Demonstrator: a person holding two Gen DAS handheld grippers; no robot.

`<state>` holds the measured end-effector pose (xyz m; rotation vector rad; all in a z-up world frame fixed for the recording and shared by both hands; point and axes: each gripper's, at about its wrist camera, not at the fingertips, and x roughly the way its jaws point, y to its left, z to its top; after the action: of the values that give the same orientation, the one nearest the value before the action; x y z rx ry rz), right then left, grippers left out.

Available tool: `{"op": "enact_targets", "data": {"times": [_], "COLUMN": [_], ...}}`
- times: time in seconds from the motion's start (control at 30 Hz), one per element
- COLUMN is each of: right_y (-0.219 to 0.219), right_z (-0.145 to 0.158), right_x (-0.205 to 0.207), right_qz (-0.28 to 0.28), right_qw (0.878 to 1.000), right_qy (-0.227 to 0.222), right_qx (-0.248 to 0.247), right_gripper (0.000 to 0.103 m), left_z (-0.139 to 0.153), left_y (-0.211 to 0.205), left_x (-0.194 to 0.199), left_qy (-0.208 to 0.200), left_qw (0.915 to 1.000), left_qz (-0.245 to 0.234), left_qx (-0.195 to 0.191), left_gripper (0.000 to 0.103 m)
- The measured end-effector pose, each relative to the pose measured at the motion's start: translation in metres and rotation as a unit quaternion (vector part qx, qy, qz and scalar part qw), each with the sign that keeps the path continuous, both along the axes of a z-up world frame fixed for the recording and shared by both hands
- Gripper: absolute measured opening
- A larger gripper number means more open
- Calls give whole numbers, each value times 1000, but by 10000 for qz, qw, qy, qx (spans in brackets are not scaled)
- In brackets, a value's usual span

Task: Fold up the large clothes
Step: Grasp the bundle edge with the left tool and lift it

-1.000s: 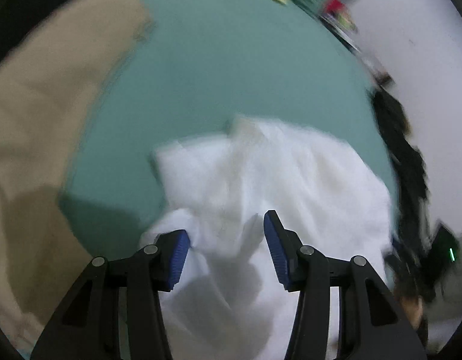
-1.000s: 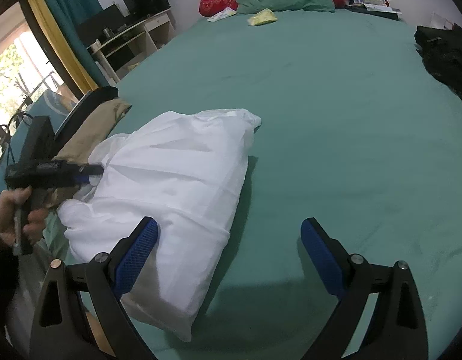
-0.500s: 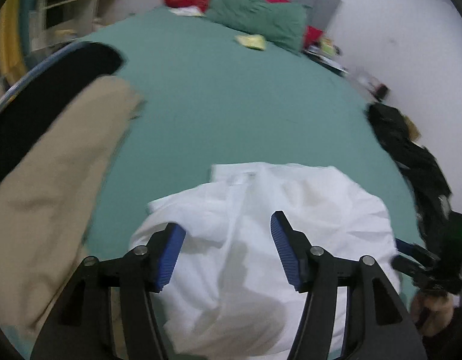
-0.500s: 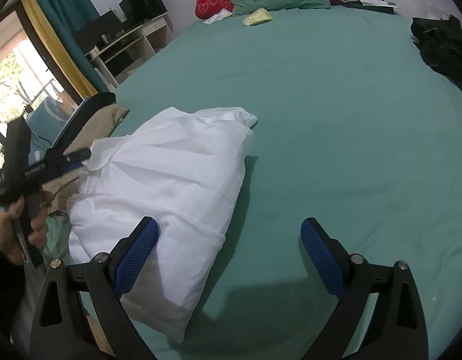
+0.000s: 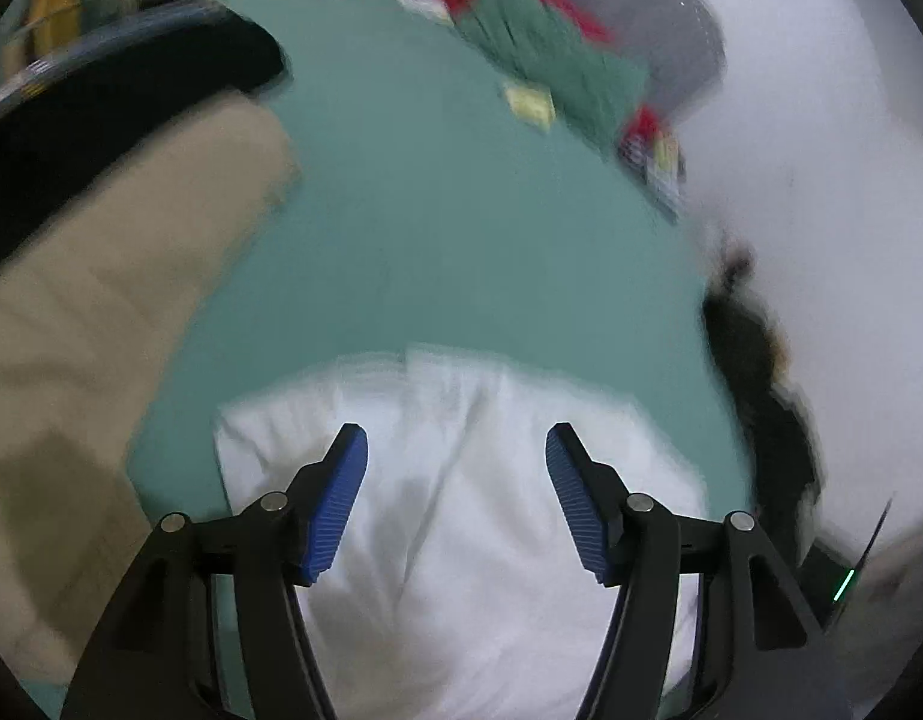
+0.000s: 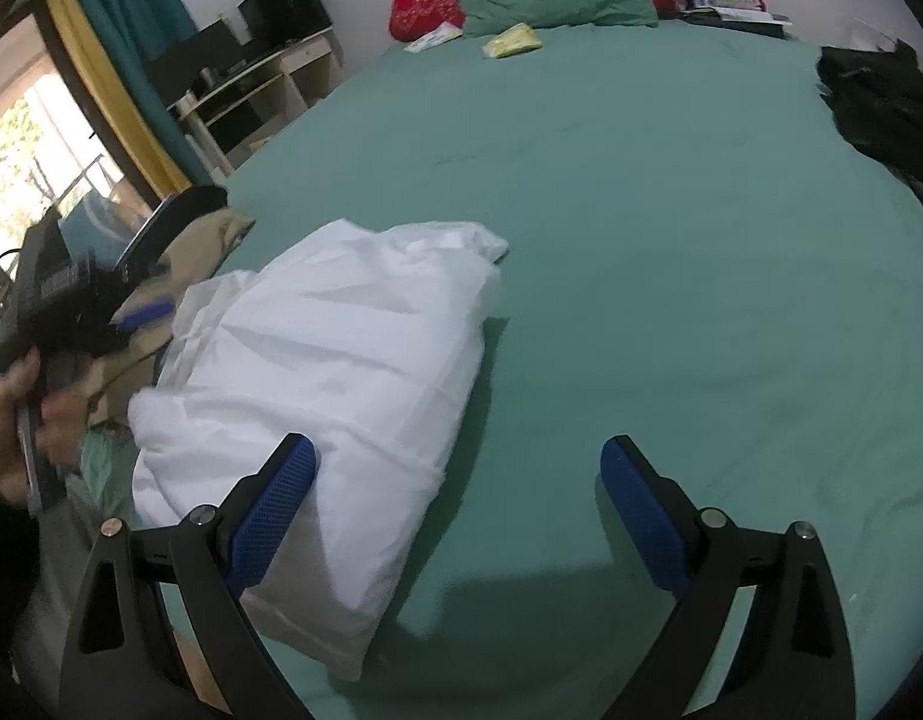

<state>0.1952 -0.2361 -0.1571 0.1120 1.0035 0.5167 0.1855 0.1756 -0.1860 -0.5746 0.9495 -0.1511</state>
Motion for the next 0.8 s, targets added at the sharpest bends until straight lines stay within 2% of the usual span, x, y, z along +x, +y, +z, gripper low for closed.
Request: {"op": "enact_targets", "data": {"times": [0.1, 0.13, 0.2, 0.27, 0.3, 0.37, 0.47, 0.53, 0.67, 0.8], "right_y": [-6, -7, -7, -5, -3, 2, 9, 19, 44, 67], "right_z": [-1, -2, -3, -4, -4, -2, 2, 4, 2, -11], "right_x": [2, 3, 5, 8, 9, 10, 11, 12, 13, 13], "right_qz": [-36, -55, -65, -61, -48, -3, 79, 201, 565, 820], "right_qw": [9998, 9997, 9995, 9995, 9996, 9997, 9998, 9998, 9981, 9954], "right_qy": [34, 40, 76, 97, 95, 76, 21, -12, -6, 24], "right_qx": [215, 248, 300, 286, 256, 230, 167, 58, -230, -502], "right_gripper": [96, 96, 96, 95, 95, 95, 95, 95, 95, 95], "left_z": [-29, -33, -27, -27, -27, -15, 18, 29, 32, 0], "left_y": [-29, -34, -42, -47, -47, -44, -40, -37, -33, -30], "left_x": [-8, -10, -20, -21, -23, -33, -55, -65, -84, -79], "left_qy": [734, 786, 579, 521, 546, 279, -276, -407, -247, 508], "left_qw": [9945, 9934, 9925, 9911, 9911, 9928, 9924, 9921, 9903, 9888], "left_qz": [-678, -750, -877, -1094, -1095, -986, -809, -703, -432, -435], "left_qx": [312, 370, 627, 550, 530, 616, 891, 956, 1299, 1337], "left_gripper": [65, 65, 65, 17, 5, 4, 4, 4, 4, 5]}}
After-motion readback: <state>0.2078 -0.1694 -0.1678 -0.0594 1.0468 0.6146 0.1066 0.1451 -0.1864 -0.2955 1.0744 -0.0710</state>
